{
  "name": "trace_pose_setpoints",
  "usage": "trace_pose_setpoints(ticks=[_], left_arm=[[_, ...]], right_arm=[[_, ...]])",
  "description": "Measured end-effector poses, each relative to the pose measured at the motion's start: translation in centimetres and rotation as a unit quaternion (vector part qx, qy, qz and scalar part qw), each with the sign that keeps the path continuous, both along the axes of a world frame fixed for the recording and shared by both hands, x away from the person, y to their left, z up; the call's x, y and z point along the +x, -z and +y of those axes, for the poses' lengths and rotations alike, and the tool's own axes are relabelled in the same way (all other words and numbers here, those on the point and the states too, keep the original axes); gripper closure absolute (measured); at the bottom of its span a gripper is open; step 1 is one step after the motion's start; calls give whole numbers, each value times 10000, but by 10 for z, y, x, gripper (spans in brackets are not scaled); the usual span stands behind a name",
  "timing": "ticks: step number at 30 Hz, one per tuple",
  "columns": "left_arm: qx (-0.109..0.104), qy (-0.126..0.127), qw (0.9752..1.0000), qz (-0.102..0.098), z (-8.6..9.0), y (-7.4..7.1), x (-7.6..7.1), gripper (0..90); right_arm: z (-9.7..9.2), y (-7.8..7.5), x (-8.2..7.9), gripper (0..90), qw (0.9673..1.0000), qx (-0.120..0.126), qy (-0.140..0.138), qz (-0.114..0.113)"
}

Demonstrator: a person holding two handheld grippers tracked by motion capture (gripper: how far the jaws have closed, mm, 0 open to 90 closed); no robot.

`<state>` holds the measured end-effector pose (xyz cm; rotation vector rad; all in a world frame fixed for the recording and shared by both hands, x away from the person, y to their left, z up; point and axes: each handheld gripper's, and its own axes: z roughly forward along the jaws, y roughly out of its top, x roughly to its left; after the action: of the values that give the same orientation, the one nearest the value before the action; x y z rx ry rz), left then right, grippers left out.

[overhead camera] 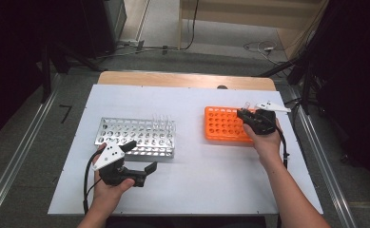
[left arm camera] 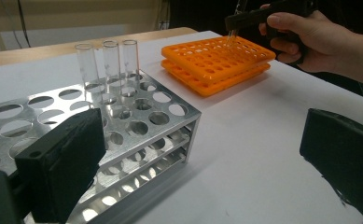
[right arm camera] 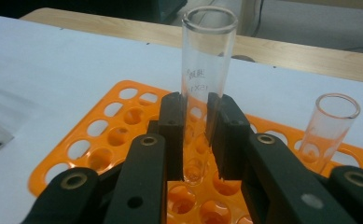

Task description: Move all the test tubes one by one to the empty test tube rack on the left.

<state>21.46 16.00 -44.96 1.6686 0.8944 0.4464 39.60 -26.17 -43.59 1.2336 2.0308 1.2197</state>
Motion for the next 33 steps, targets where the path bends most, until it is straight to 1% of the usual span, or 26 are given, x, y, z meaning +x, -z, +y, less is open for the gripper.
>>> trace_pose_setpoints(ticks=[3,8,10,11,16,19,24,26,27,28,29,30,33], left_arm=[[10,12,10000,-2,-1,0,0,0],[20,106,9999,-14,-2,0,0,0],[24,112,9999,-23,-2,0,0,0],[15,116,9999,-26,-3,0,0,0],[21,123,9999,-22,-4,-1,-1,0],[-6,129,9999,-35,-5,-1,-1,0],[45,234,9997,-36,-9,-2,-2,0],[56,271,9996,-29,-11,-2,-2,0],[56,271,9996,-29,-11,-2,-2,0],[61,271,9996,-35,-11,-2,-2,0],[72,279,9996,-35,-11,-2,-3,0],[67,280,9996,-37,-12,-2,-3,0],[34,272,9996,-43,-13,-3,-3,0]], right_arm=[[1,-5,-7,737,9999,69,-120,-52],[6,-12,-23,736,9992,93,-346,-163],[7,-12,-25,736,9991,116,-363,-166],[9,-14,-33,736,9987,169,-446,-170],[14,-15,-48,736,9972,253,-669,-208],[19,-16,-59,737,9957,289,-847,-238],[30,-16,-78,736,9928,303,-1123,-280],[33,-16,-84,736,9918,321,-1208,-279],[33,-16,-84,736,9918,321,-1208,-279],[35,-15,-86,737,9910,346,-1256,-292],[39,-15,-93,737,9892,355,-1387,-307],[41,-15,-96,737,9882,338,-1457,-325],[46,-15,-103,737,9859,373,-1595,-335]])
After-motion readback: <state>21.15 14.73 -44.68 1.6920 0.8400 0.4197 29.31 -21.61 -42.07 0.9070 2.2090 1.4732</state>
